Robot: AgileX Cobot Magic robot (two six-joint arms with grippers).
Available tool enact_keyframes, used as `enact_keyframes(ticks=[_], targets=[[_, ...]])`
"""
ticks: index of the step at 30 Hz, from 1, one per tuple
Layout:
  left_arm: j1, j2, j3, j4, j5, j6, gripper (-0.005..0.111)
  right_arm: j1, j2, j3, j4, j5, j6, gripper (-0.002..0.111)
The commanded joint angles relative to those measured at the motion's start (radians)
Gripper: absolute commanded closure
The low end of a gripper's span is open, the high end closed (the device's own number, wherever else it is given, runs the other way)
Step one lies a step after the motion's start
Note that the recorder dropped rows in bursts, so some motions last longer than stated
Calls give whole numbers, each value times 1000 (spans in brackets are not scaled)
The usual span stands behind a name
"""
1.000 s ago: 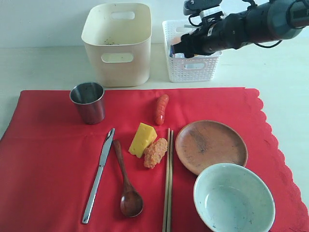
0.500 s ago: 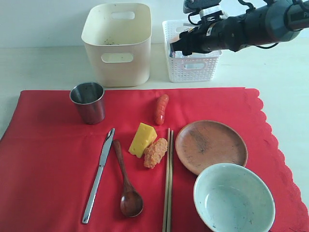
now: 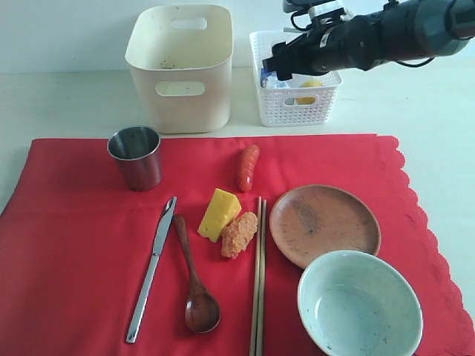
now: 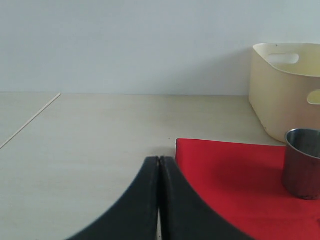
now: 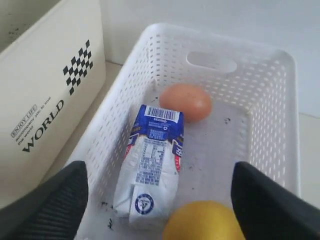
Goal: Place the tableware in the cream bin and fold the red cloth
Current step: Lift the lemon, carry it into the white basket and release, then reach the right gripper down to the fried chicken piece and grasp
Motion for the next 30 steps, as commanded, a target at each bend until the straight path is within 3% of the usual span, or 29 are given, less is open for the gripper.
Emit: enact_keyframes(ticks=[1,4,6,12,16,20,30], targets=[[1,-5,0,-8,-3,0,107,-2,-75,-1,-1,95,-2,33],[1,-5,0,-8,-3,0,107,-2,-122,-1,-1,157,-2,36],[1,-5,0,-8,-3,0,107,-2,-165,-1,-1,221,-2,44],[1,-5,0,-8,-3,0,107,-2,-301,-1,-1,455,-7,87],[1,-5,0,-8,-3,0,107,-2,-378,-1,-1,578,-7,107],[1,-5,0,-8,-3,0,107,-2,-441,21,-1,660,-10,108],[1,-5,0,-8,-3,0,107,-2,-544,213,27,631,-10,108]])
